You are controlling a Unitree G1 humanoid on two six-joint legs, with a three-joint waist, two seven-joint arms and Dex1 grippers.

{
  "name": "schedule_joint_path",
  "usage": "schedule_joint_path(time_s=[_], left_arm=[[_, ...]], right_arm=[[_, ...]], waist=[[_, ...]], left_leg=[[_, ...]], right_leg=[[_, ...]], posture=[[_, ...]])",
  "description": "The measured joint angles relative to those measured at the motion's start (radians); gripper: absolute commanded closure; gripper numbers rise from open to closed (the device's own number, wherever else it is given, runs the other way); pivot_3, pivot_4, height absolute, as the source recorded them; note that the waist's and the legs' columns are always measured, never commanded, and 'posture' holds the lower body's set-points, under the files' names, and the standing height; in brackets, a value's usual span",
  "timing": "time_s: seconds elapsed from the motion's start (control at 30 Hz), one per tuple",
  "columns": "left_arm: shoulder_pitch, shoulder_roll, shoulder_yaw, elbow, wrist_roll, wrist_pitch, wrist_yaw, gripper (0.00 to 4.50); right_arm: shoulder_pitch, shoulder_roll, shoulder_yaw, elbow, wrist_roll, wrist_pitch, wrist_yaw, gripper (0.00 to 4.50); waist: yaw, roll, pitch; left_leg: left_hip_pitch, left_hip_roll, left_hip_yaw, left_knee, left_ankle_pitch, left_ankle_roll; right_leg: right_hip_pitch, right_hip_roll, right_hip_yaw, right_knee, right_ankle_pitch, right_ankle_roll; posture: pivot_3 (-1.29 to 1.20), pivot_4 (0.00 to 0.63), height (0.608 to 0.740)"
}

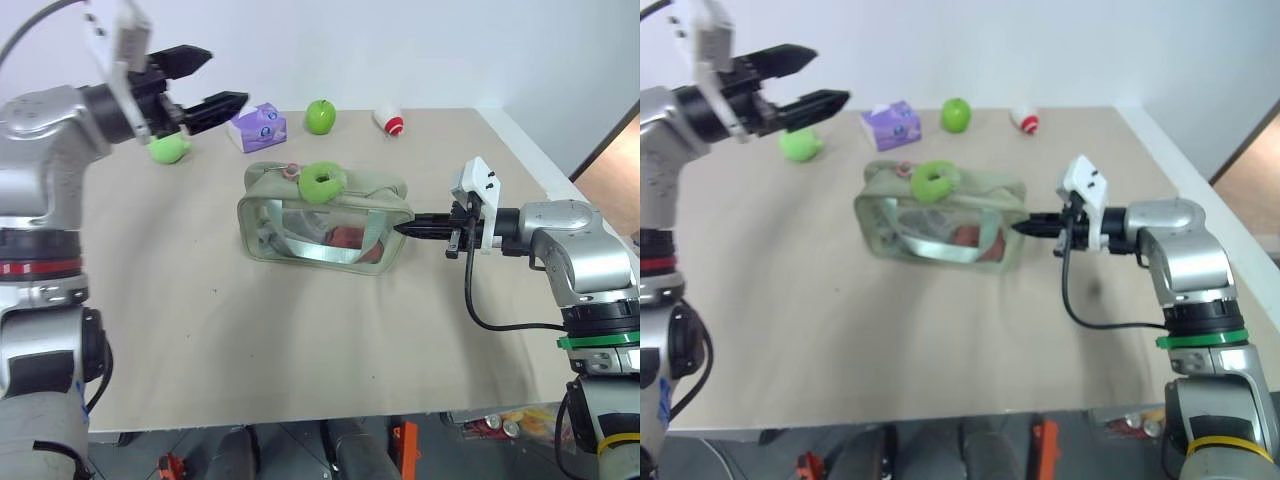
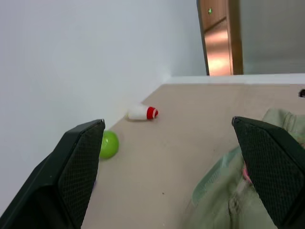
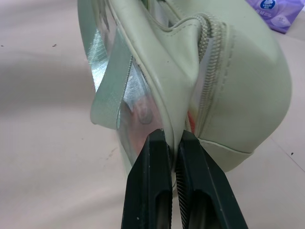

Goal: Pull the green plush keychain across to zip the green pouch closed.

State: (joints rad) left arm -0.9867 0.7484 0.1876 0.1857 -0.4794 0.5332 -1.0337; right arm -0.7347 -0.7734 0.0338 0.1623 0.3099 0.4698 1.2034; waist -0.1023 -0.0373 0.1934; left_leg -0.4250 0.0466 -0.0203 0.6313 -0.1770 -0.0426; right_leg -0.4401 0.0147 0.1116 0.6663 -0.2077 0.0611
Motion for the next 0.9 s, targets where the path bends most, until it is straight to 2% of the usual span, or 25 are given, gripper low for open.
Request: schedule_joint_path(time_s=[0.13,0.27,0.47,0.77,0.8,0.87,0.9], left_arm=[[0.235,0.058,-0.009,-0.091,-0.049,0.056,-0.099,0.08],[0.37,0.084,-0.049,-0.143,-0.037,0.056,-0.131,0.08],[0.374,0.05,-0.063,-0.134,-0.03,0.048,-0.101,0.08],[0.272,-0.052,-0.117,-0.046,-0.019,0.028,-0.071,0.08],[0.263,-0.068,-0.123,-0.026,-0.012,0.024,-0.068,0.46],[0.261,-0.074,-0.133,-0.005,-0.009,0.021,-0.065,0.61],[0.26,-0.077,-0.132,0.0,-0.011,0.021,-0.066,1.05]], right_arm=[[0.0,0.005,0.002,0.001,0.0,-0.001,0.001,4.5],[0.0,0.005,0.002,0.007,0.0,-0.001,0.008,4.5],[0.0,0.005,0.002,0.008,0.0,-0.001,0.013,4.5],[0.001,0.001,0.002,0.006,0.0,0.001,0.016,4.5],[0.002,0.0,0.002,0.005,0.0,0.002,0.016,4.5],[0.004,-0.001,0.002,0.003,0.0,0.004,0.016,4.5],[0.006,-0.003,0.002,-0.001,0.0,0.006,0.015,4.5]], waist=[[0.0,0.0,0.0],[0.001,0.0,0.0],[0.002,0.0,0.0],[0.002,0.0,0.0],[0.002,0.0,0.0],[0.001,0.0,0.0],[0.002,0.0,0.0]], left_leg=[[0.0,0.001,0.0,0.001,0.0,0.0],[0.0,0.001,0.0,0.001,0.0,0.0],[0.0,0.001,0.0,0.002,0.0,0.0],[0.0,0.001,0.0,0.002,0.0,0.0],[0.0,0.001,0.0,0.002,0.0,0.0],[0.0,0.001,0.0,0.002,0.0,0.0],[0.0,0.001,0.0,0.002,0.0,0.0]], right_leg=[[0.0,0.0,-0.001,0.001,0.0,-0.001],[0.0,0.0,-0.001,0.001,-0.001,-0.004],[0.0,0.0,-0.001,0.001,-0.001,-0.004],[0.0,0.0,0.0,0.001,0.001,-0.001],[0.0,0.0,0.0,0.001,0.001,-0.001],[0.0,0.001,0.0,0.001,0.001,-0.001],[0.0,0.001,-0.001,0.001,0.001,-0.001]], posture=[[0.0,0.15,0.74],[0.0,0.15,0.74],[0.0,0.15,0.74],[0.0,0.15,0.74],[0.0,0.15,0.74],[0.0,0.15,0.74],[0.0,0.15,0.74]])
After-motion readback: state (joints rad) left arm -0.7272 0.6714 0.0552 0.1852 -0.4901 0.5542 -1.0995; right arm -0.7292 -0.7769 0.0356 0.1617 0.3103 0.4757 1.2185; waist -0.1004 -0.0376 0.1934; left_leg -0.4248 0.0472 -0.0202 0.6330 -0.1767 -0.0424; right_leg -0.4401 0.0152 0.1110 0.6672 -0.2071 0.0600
